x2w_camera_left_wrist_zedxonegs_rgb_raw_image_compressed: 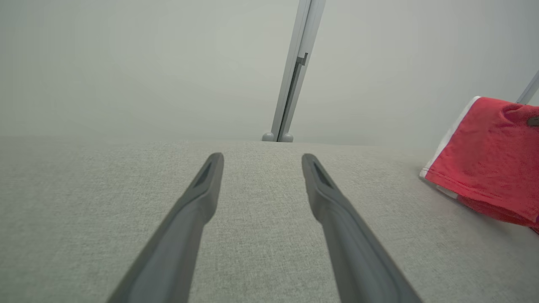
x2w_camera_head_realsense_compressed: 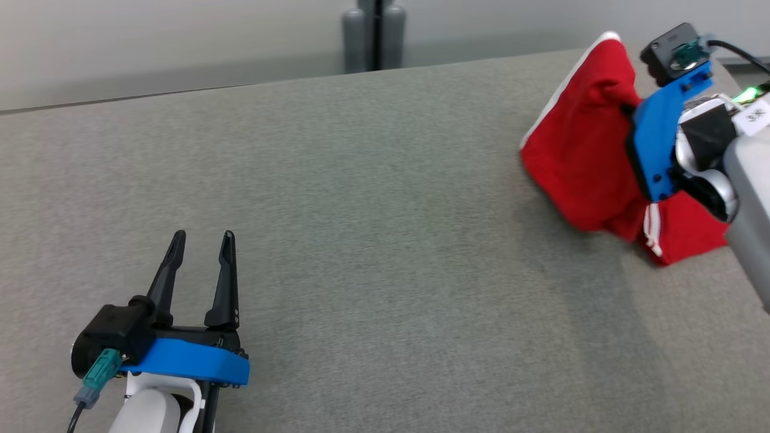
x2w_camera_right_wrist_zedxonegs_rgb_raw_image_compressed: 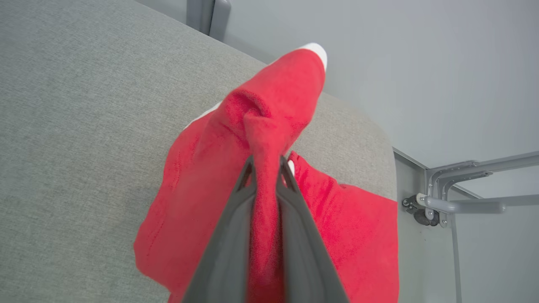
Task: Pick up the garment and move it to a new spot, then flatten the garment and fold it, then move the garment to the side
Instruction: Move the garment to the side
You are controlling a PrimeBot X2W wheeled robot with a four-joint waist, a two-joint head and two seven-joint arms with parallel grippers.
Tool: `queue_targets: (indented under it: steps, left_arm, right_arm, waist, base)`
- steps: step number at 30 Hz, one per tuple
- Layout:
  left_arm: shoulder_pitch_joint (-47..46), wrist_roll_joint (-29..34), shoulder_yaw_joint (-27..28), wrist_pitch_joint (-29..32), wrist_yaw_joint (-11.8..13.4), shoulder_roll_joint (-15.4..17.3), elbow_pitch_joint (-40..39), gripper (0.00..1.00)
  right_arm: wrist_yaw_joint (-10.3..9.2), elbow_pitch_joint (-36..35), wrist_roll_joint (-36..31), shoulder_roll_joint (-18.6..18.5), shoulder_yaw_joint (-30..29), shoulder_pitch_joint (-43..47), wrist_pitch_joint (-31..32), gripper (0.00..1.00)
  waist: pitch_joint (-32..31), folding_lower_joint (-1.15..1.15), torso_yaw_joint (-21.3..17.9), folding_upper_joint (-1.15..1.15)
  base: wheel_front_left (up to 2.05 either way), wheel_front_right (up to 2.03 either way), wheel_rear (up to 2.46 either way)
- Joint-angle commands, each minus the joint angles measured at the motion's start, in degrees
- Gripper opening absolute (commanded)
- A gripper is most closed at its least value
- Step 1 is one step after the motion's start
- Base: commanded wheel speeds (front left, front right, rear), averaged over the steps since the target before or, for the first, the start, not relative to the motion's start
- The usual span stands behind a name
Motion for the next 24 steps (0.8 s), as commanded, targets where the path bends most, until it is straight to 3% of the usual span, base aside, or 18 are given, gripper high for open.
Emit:
queue_targets:
  steps: [1, 11, 16, 24]
  left_arm:
    - [-0.5, 0.2, 0.1, -0.1, 0.2, 0.5, -0.5, 1.0]
    - [-2.8, 1.5, -1.2, 2.2, 0.2, 2.0, -3.3, 1.0]
    - [-4.2, 2.2, -1.6, 4.2, 0.4, 3.6, -5.9, 1.0]
    - [-5.0, 2.3, -1.3, 5.6, 0.9, 4.8, -8.3, 1.0]
  right_arm:
    - [0.01, -0.5, 0.6, -1.2, 0.5, 0.6, -0.8, 0.0]
    - [0.0, 2.9, -1.2, -6.5, -2.1, 1.8, -7.9, 0.0]
    - [0.0, 8.6, -4.1, -8.7, -7.4, 1.9, -11.6, 0.0]
    - [0.0, 16.7, -10.1, -7.1, -17.3, 3.8, -15.3, 0.0]
  waist:
    - [1.6, 0.0, -3.2, 0.0]
    - [6.2, 0.0, -4.5, 0.0]
    - [9.6, 0.0, -2.8, 0.0]
    - [12.3, 0.0, -1.2, 0.0]
  base:
    - [0.0, 0.0, 0.0]
    - [0.0, 0.0, 0.0]
    - [0.0, 0.0, 0.0]
    - [0.0, 0.0, 0.0]
